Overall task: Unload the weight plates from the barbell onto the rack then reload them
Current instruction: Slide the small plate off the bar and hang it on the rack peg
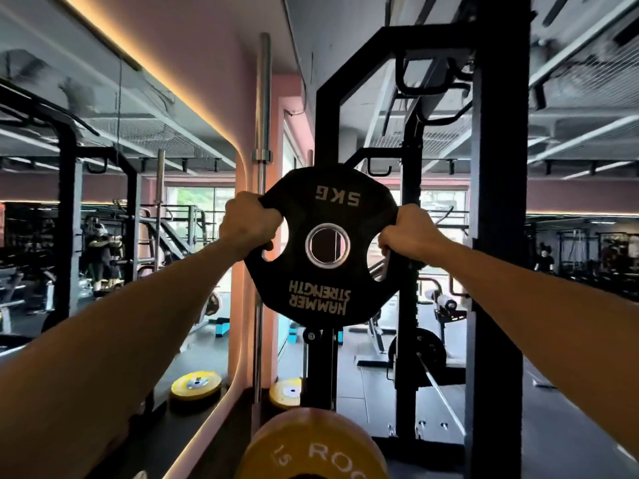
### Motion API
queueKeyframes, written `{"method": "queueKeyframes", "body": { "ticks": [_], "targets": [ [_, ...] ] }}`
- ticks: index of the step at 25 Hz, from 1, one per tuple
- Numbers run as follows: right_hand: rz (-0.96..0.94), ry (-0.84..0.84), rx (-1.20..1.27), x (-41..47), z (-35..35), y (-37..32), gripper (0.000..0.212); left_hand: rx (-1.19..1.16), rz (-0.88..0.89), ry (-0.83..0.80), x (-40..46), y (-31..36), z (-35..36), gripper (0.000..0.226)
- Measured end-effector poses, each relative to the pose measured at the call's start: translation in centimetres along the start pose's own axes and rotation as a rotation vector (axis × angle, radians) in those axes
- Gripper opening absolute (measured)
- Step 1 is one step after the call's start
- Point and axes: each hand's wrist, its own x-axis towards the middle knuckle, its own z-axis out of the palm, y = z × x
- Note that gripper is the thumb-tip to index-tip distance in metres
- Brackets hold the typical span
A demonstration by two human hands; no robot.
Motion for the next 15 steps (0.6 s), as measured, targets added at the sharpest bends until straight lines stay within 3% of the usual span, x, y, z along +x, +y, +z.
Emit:
{"method": "queueKeyframes", "body": {
  "ticks": [4, 15],
  "targets": [
    [-0.053, 0.068, -0.017, 5.4, 0.1, 0.1, 0.008, 0.002, 0.061, 0.058, 4.8, 0.8, 1.3, 0.011],
    [-0.094, 0.146, -0.016, 16.1, 2.2, -0.5, 0.010, 0.005, 0.148, 0.126, 16.0, 0.2, 4.4, 0.009]
  ]
}}
